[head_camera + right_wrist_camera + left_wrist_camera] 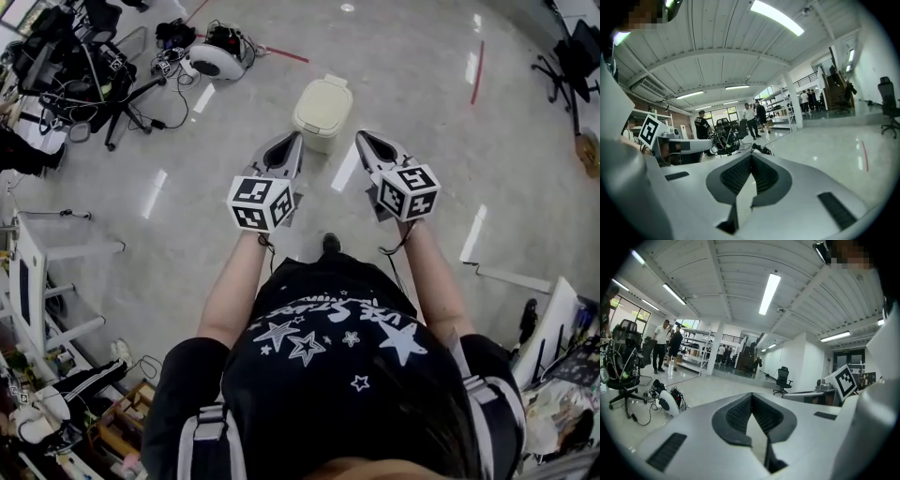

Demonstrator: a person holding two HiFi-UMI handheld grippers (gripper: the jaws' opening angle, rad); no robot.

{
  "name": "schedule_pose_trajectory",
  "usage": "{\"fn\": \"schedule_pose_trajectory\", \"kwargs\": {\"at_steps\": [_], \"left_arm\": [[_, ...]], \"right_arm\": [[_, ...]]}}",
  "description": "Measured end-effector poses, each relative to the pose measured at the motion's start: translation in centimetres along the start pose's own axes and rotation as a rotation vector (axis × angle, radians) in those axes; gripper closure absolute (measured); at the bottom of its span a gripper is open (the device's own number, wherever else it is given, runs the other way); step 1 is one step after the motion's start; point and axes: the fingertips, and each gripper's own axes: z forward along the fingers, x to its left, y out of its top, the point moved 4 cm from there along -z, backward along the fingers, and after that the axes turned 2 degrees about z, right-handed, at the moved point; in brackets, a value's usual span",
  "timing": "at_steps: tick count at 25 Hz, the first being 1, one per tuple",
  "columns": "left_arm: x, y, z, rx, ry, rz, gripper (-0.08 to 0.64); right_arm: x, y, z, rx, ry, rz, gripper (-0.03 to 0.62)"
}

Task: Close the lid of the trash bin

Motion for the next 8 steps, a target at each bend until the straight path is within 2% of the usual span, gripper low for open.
{"fn": "schedule_pose_trajectory", "kwargs": {"at_steps": [8], "left_arm": [[0.4,-0.2,-5.2,0.008,-0.007,0.006,0.549]], "right_arm": [[4.2,-0.3,-0.5,-0.020,0.010,-0.038,0.597]]}}
